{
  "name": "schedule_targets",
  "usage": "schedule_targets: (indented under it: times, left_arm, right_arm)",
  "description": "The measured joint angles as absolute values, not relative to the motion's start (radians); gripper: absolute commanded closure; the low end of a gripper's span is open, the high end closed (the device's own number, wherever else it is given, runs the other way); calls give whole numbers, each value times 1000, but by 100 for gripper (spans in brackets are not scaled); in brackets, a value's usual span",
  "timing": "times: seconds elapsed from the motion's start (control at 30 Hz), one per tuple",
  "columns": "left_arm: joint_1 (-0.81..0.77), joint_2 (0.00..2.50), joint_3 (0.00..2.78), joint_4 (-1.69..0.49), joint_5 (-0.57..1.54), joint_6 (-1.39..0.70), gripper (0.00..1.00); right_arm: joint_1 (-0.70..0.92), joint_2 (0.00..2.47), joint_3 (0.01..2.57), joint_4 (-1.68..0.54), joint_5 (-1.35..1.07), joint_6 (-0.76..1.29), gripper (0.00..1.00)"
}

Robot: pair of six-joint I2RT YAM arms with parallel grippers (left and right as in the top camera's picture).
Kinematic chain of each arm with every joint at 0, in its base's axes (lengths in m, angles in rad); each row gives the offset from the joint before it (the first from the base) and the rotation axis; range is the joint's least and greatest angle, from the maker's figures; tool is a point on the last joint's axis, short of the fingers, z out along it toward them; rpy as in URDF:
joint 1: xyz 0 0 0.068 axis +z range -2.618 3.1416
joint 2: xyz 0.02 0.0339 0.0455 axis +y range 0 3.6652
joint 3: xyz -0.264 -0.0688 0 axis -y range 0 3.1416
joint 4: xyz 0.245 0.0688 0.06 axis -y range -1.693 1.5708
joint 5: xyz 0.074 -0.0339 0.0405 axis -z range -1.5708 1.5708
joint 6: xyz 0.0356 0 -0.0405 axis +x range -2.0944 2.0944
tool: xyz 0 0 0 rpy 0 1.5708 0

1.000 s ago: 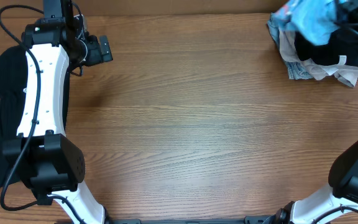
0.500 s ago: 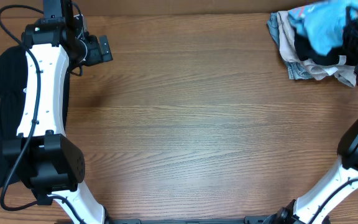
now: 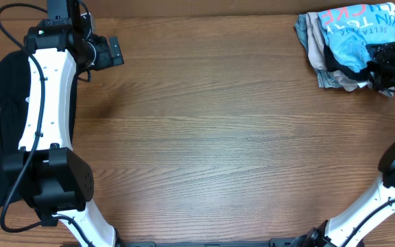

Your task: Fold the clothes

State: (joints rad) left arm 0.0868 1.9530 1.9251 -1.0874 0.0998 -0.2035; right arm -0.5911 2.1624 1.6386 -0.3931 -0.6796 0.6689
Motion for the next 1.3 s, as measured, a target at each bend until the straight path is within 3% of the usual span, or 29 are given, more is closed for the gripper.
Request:
schedule_targets:
  times: [0.5,0.77,1.0,1.13,1.3]
  left_arm:
    - [87,1953,1925,-1088,100,-204,0]
    - [87,1953,1925,-1088,100,-204,0]
    - [87,1953,1925,-1088,100,-204,0]
    - [87,1953,1925,-1088,100,-204,0]
    - [87,1953,1925,-1088,100,-204,0]
  right_arm:
    - [-625,1735,1633,-685,-468,432,0]
    - [-616,1484,1634,-914,-531,216,0]
    - [-458,1277,1634,-1111,-586,30,0]
    - [-339,1164,1634,-1214,-600,-6,0]
    - [-305,1134,1634,-1239,-603,-16,0]
